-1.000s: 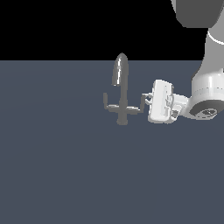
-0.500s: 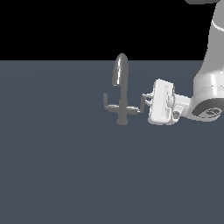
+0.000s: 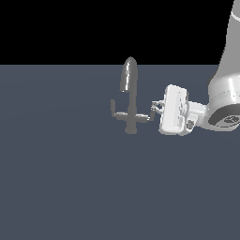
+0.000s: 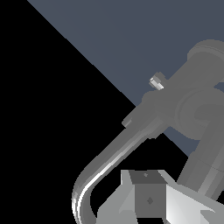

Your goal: Turn on the faucet by rotating a designated handle.

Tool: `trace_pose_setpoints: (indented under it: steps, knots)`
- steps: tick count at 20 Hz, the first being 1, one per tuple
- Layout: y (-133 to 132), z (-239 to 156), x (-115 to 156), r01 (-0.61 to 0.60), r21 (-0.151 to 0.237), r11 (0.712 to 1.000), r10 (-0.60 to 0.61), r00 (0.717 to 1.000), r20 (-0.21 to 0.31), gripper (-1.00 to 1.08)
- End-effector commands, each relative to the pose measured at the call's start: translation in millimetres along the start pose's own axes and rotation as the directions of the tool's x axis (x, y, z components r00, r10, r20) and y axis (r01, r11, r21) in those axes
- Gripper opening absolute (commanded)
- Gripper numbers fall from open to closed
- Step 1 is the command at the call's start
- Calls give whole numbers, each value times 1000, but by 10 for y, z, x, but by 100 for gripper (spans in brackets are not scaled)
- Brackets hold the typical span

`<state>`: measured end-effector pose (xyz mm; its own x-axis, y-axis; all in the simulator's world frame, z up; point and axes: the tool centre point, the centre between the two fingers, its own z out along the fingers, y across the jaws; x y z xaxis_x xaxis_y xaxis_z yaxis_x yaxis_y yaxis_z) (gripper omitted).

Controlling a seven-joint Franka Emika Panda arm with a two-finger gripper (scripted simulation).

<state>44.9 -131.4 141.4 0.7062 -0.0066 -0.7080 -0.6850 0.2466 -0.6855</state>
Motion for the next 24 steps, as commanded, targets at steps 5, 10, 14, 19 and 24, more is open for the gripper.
trace_pose_setpoints:
  steps: [5, 10, 14, 19, 24]
  knots:
    - [179, 1, -82, -2, 0, 1000, 2, 1000, 3, -100]
    - [324, 1, -153, -1, -1, 1000, 1, 1000, 5, -100]
    - [444, 3, -213, 0, -1, 1000, 0, 1000, 6, -100]
    - [517, 2, -137, 14, -4, 1000, -14, 1000, 6, -100]
    - [855, -56, -20, 3, -2, 1000, -3, 1000, 7, -100]
